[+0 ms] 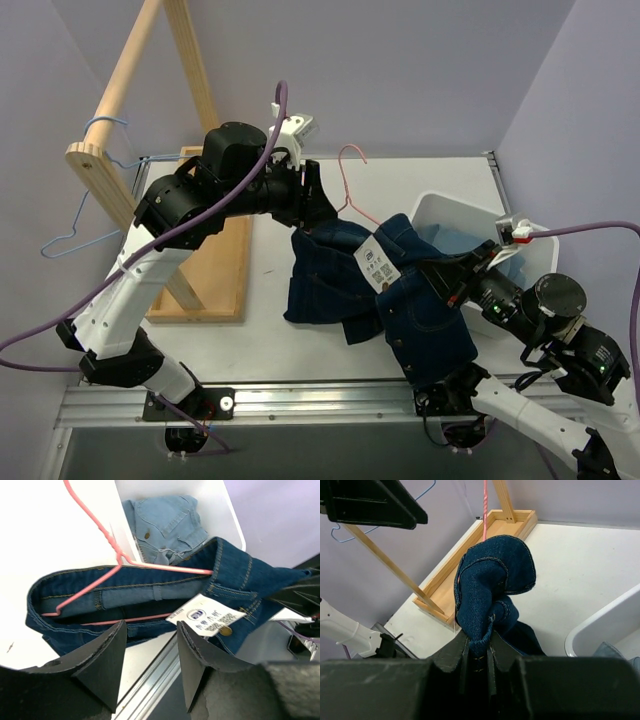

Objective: Remove the skirt from the hanger

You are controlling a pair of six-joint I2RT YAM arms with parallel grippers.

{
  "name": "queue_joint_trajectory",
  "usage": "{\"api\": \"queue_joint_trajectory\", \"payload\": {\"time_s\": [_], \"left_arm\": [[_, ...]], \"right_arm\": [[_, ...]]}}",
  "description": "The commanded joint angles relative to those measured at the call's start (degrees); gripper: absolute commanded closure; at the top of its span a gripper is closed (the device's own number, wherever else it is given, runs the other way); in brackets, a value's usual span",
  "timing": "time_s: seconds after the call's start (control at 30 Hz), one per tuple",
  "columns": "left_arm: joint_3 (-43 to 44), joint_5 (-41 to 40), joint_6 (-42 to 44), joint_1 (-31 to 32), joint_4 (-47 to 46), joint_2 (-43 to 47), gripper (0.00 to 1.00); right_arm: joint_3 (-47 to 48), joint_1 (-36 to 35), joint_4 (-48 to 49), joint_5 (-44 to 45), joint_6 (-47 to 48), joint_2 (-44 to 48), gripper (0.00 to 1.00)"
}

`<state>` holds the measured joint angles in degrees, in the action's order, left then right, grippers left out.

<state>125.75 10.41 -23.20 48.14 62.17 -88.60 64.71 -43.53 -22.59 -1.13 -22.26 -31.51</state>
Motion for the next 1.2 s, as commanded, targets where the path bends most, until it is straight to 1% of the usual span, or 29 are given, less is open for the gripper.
{"api": "queue_joint_trajectory", "payload": {"time_s": [0.0,0.13,0.17,0.2,0.33,0.53,0.67,0.83,0.9,0.97,1.0,1.07,1.17], "left_arm": [[2.7,-1.3,0.7,-1.3,0.8,-0.2,0.46],[2.7,0.7,-0.2,-2.3,-0.9,-1.4,0.46],[2.8,0.7,-0.4,-2.3,-1.3,-1.9,0.45],[3.0,0.7,-0.4,-2.5,-1.3,-2.2,0.42],[3.0,0.4,-0.7,-3.4,-1.7,-3.1,0.39],[1.5,0.4,-1.5,-4.1,-3.7,-3.8,0.38],[-1.4,0.0,-2.5,-4.4,-6.3,-3.1,0.38],[-2.5,-0.2,-2.8,-4.5,-8.3,-3.2,0.39],[-2.7,0.2,-3.2,-4.5,-8.7,-3.3,0.43],[-3.0,0.6,-3.3,-4.5,-9.1,-3.3,0.51],[-3.2,0.9,-3.3,-4.5,-9.3,-3.2,0.64],[-3.8,1.2,-3.8,-4.5,-10.5,-2.6,0.77],[-4.9,1.5,-4.0,-4.5,-11.5,-1.8,0.9]], "right_arm": [[2.3,0.3,6.1,-2.1,-1.4,1.3,1.0],[3.0,0.3,5.9,-3.9,-1.3,0.7,1.0],[3.0,0.3,5.9,-4.2,-1.4,0.5,1.0],[2.9,0.3,6.1,-4.9,-1.5,0.4,1.0],[2.0,0.4,8.1,-6.5,-2.0,0.6,1.0],[1.6,0.5,11.9,-9.0,-2.9,0.7,1.0],[1.7,0.7,12.4,-9.4,-3.1,0.0,1.0],[1.0,0.7,13.9,-9.9,-3.8,0.4,1.0],[0.9,0.6,14.2,-9.7,-3.8,0.4,1.0],[0.9,0.7,14.4,-9.7,-3.9,0.6,1.0],[0.9,0.7,14.4,-9.7,-3.9,0.6,1.0],[0.8,0.8,14.2,-9.8,-4.0,0.5,1.0],[0.1,0.8,14.2,-9.7,-4.5,0.8,1.0]]}}
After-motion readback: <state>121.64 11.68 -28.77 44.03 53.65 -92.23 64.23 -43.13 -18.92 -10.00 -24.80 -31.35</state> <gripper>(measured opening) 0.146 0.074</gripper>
